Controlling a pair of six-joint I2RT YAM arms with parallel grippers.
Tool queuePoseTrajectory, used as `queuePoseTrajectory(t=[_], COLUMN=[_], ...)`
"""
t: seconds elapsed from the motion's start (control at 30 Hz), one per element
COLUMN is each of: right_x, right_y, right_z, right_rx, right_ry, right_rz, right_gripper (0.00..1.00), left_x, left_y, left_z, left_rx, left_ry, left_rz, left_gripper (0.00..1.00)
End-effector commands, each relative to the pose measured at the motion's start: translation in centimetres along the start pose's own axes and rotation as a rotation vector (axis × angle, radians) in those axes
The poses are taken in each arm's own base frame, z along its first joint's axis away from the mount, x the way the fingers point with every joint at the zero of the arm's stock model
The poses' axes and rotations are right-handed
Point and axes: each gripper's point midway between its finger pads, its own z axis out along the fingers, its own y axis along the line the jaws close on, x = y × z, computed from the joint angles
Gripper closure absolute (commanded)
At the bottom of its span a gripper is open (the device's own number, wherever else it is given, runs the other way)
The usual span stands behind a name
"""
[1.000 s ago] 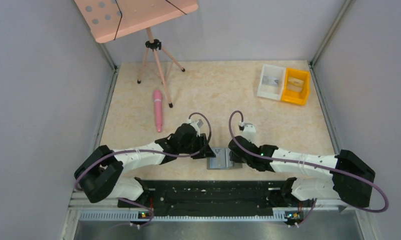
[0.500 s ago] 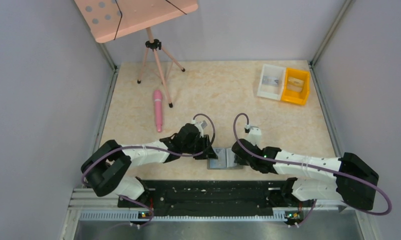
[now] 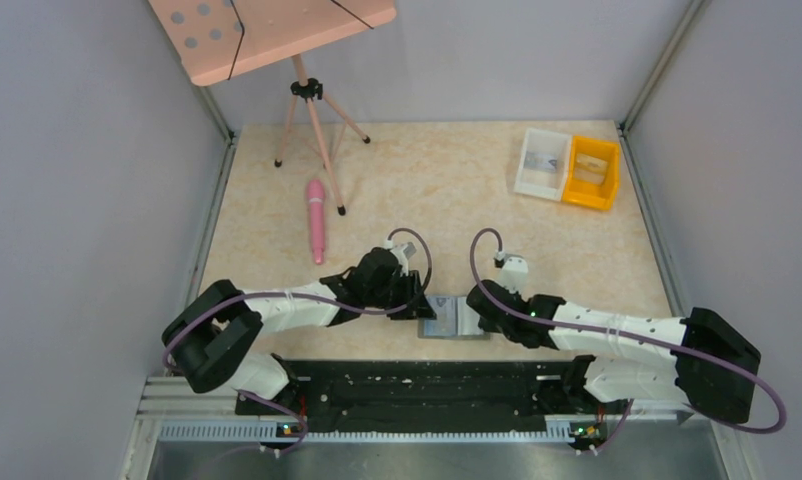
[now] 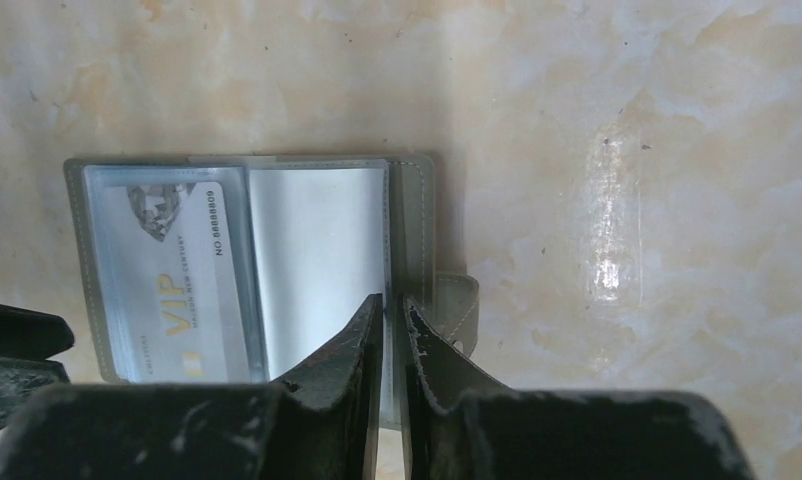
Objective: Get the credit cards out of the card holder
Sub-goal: Open the card holder at the center of the board, then remove the credit card from the card holder.
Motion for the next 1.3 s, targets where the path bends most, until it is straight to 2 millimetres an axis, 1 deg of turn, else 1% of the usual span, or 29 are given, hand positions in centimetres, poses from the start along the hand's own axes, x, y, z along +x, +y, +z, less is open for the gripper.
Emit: queuePoseTrajectory(t=[0.0,0.1,0.2,0.37,0.47,0.63,0.73,0.87,1.0,1.1,1.27], right_x=[-2.5,-2.4,-2.4,-2.8,-2.9,-3.8,-4.2,-4.8,-4.9,-4.9,-5.9], right_y=[1.6,1.6,1.9,1.6,1.7,3.0,3.5,4.1,4.2,3.9,4.4], right_z=[-1.0,-0.9,-0.9,-1.1,-1.2,-2.0,-2.4,-2.9,-2.8,-2.7,-3.7], right_rx=[-0.040,-0.032,-0.038,-0.009,-0.005,-0.043,-0.057,-0.075,-0.070,-0.064,-0.122], right_ry=[-0.055,-0.051,-0.044,-0.045,-0.036,-0.036,-0.035,-0.044,-0.047,-0.051,-0.086], right_rz=[0.031,0.015,0.012,0.015,0.010,0.019,0.026,0.038,0.038,0.040,0.064], right_gripper=[0.91,0.91,0.94,0.98,0.89,0.87,0.84,0.84,0.84,0.86,0.87], left_x=[-1.6,-1.5,-1.2,-1.2,-1.3,-1.2,-0.9,-0.8,-0.8,-0.6,-0.2], left_y=[-3.3,-4.1,-4.5,-5.2,-5.1,-4.1,-3.8,-3.6,-3.9,-4.6,-6.0], left_z=[-0.6,-0.1,0.5,0.9,0.8,0.5,0.6,0.5,0.9,1.6,3.1], left_rx=[0.091,0.110,0.123,0.139,0.129,0.100,0.095,0.095,0.117,0.150,0.175], left_ry=[-0.049,-0.033,-0.013,-0.009,-0.017,-0.045,-0.039,-0.046,-0.037,-0.016,0.018], left_rz=[0.046,0.052,0.054,0.056,0.052,0.042,0.036,0.031,0.024,0.017,0.032], left_gripper=[0.64,0.64,0.64,0.64,0.64,0.64,0.64,0.64,0.64,0.65,0.66])
